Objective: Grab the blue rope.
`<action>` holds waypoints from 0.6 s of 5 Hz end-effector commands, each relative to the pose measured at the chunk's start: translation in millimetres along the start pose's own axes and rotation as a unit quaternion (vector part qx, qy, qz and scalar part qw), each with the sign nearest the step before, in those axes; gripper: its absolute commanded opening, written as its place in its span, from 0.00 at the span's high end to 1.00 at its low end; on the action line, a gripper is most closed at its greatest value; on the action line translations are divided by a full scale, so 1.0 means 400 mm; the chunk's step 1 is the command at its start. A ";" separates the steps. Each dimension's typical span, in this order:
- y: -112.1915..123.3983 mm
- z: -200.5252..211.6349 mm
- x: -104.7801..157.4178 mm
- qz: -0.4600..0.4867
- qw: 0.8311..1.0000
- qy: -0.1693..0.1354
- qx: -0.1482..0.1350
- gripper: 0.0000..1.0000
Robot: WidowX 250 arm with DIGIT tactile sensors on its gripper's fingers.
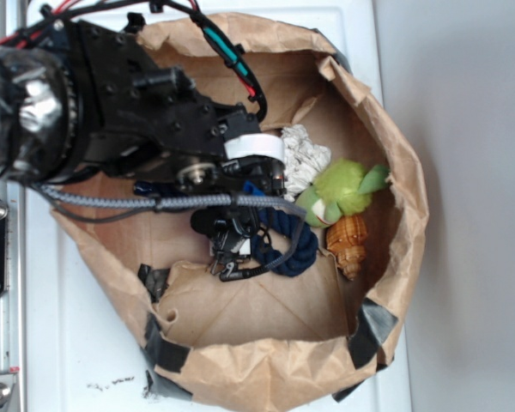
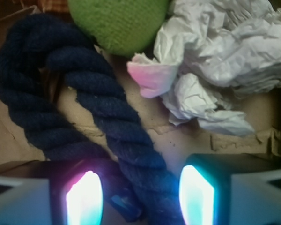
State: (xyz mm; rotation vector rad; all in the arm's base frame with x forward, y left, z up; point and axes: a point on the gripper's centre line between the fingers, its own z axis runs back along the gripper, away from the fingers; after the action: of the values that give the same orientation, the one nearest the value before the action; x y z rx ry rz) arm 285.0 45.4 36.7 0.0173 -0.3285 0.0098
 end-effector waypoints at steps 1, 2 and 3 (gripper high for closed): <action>-0.010 0.026 0.015 0.003 1.000 -0.026 0.002 1.00; -0.013 0.040 0.004 0.000 1.000 -0.026 -0.004 1.00; -0.010 0.096 -0.010 -0.004 0.999 -0.026 -0.026 1.00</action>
State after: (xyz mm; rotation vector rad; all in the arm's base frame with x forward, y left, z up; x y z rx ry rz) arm 259.8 39.5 52.9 -0.0520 -0.3155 -0.0007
